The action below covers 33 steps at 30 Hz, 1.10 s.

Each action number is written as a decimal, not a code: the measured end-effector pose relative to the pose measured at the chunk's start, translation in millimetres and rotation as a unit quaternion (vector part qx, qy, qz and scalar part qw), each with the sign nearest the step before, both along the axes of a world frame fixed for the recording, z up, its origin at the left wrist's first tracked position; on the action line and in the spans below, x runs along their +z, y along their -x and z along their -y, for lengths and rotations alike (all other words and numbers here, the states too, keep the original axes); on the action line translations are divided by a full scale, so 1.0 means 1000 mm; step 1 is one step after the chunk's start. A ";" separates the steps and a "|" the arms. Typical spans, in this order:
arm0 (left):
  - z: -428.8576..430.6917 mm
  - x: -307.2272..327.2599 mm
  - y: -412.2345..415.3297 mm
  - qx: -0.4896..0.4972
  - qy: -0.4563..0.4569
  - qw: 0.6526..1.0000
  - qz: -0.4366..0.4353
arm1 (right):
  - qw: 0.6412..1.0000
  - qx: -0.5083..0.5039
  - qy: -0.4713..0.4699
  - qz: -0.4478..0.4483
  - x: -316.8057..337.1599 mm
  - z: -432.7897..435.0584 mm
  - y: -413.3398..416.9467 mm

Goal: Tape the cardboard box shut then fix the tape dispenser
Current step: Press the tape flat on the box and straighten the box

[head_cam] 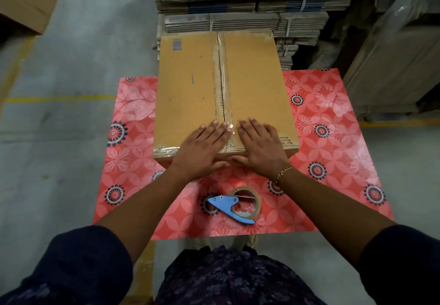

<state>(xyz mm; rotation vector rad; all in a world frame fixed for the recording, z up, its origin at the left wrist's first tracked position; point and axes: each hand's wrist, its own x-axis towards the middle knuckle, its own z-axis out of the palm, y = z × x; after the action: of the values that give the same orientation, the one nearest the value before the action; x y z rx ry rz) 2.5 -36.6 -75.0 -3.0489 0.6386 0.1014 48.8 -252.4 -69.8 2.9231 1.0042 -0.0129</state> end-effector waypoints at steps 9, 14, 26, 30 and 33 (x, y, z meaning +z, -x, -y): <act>0.004 -0.004 0.000 0.010 -0.005 0.999 0.042 | 0.999 0.003 0.029 -0.017 -0.002 0.003 -0.002; 0.005 -0.002 0.000 0.006 -0.030 0.999 0.032 | 1.000 -0.011 0.011 -0.019 0.000 0.002 -0.001; 0.004 0.002 0.001 0.012 -0.017 1.000 -0.015 | 1.000 -0.003 0.012 -0.021 0.003 0.001 0.000; 0.002 0.006 0.001 0.019 0.003 0.999 -0.026 | 0.999 -0.017 -0.026 -0.023 0.006 0.002 0.000; 0.003 0.007 0.004 0.053 0.008 0.999 -0.001 | 1.000 -0.018 -0.022 -0.012 0.005 0.000 0.000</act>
<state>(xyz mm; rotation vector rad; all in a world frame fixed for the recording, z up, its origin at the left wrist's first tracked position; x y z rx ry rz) -1.7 -39.3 -68.5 -3.0970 0.4798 0.1014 48.6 -252.5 -64.3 2.9871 0.9669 -0.0287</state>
